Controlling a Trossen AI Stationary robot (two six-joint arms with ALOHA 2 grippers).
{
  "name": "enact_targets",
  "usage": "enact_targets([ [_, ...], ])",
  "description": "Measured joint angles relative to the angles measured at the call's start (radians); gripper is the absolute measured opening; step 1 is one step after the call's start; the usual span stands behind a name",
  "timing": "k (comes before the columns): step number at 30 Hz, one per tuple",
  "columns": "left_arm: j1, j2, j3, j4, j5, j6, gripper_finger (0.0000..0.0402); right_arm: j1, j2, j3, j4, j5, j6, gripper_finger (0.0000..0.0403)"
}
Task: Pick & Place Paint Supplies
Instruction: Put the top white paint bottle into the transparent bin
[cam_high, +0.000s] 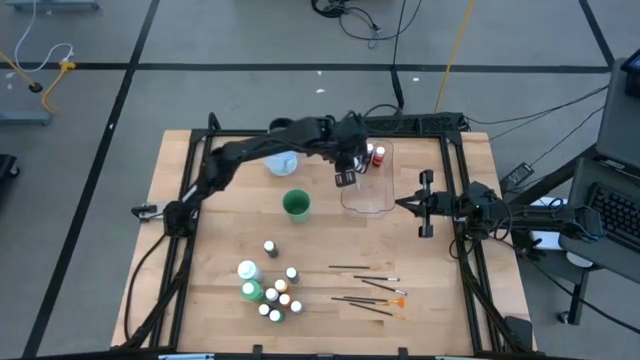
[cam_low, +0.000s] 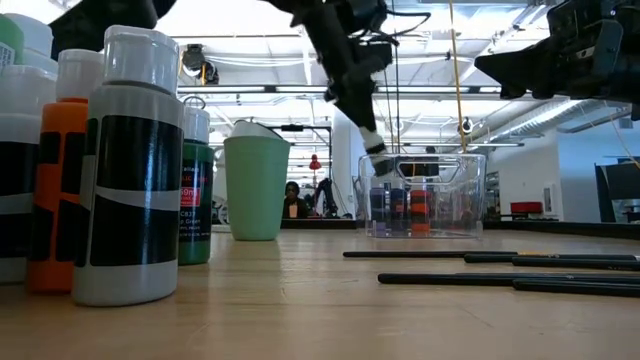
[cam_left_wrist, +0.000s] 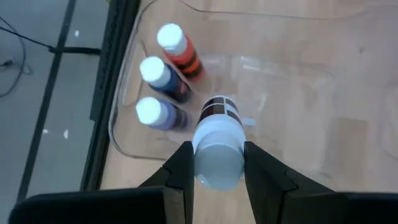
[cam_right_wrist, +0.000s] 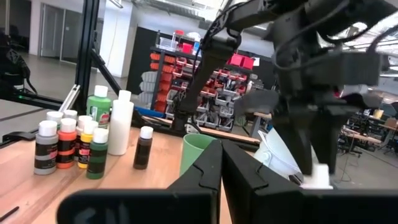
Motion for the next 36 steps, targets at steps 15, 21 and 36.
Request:
enact_targets([
  [15, 0.054, 0.097, -0.003, 0.024, -0.015, -0.043, 0.0095, 0.0, 0.0, 0.0, 0.023, 0.0, -0.026, 0.0002],
  [21, 0.054, 0.139, -0.003, 0.019, -0.024, -0.026, 0.0095, 0.0, 0.0, 0.0, 0.023, 0.0, -0.026, 0.0002],
  [36, 0.052, 0.155, -0.003, 0.023, -0.049, 0.007, 0.0188, 0.0, 0.0, 0.0, 0.023, 0.0, -0.026, 0.0002],
])
